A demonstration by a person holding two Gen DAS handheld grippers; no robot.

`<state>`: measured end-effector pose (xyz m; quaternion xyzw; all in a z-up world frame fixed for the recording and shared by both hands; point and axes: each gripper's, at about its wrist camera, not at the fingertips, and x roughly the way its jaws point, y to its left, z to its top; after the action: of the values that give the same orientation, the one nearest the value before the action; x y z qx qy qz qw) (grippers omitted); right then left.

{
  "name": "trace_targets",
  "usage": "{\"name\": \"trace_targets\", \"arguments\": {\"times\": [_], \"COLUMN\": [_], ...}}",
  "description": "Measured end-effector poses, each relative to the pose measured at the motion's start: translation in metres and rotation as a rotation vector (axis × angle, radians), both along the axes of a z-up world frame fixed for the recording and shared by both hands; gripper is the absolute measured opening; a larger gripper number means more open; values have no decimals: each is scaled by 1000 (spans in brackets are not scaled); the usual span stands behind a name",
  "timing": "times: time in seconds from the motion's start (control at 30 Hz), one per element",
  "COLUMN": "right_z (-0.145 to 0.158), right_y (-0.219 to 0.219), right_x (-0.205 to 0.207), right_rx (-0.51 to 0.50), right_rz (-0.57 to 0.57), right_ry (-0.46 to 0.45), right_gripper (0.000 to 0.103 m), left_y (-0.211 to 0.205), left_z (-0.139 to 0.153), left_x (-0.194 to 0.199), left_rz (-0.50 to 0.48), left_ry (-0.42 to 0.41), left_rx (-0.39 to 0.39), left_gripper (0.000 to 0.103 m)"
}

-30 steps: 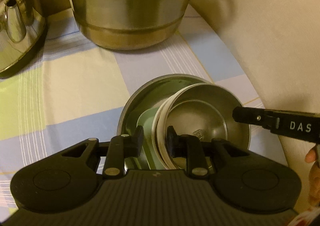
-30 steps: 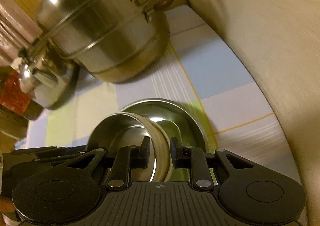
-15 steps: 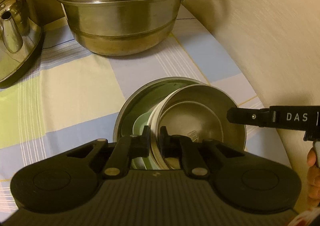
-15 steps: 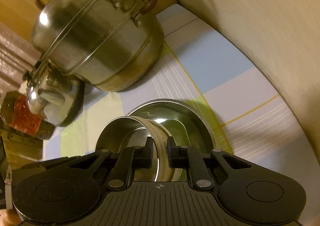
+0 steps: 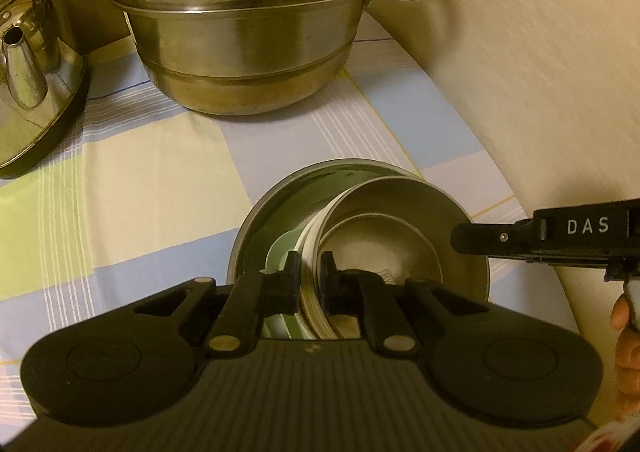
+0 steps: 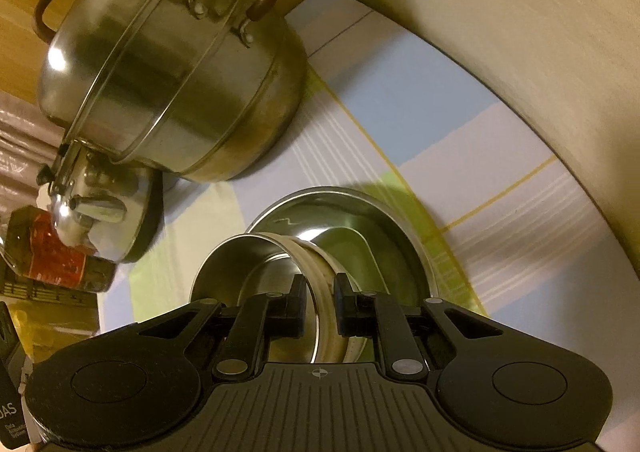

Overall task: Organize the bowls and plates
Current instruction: 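Open both grippers to release the stack and withdraw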

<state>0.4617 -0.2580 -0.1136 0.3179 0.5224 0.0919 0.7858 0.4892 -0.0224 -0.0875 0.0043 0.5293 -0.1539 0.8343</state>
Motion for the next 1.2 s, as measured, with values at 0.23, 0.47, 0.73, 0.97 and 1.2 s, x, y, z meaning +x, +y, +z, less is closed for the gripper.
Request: {"name": "trace_targets", "arguments": {"times": [0.23, 0.47, 0.73, 0.97, 1.2], "right_z": [5, 13, 27, 54, 64], "right_y": [6, 8, 2, 4, 18], "right_x": [-3, -7, -24, -67, -128], "right_rx": [-41, -69, -66, -125, -241], "right_rz": [36, 55, 67, 110, 185], "right_ry": [-33, -68, -141, -304, -441], "right_gripper": [14, 14, 27, 48, 48], "left_y": [-1, -2, 0, 13, 35], "left_z": [-2, 4, 28, 58, 72], "left_x": [-1, -6, -27, -77, -139], "left_rz": [10, 29, 73, 107, 173], "left_ry": [-5, -29, -91, -225, -276], "left_rx": [24, 37, 11, 10, 2], "left_gripper": [9, 9, 23, 39, 42]}}
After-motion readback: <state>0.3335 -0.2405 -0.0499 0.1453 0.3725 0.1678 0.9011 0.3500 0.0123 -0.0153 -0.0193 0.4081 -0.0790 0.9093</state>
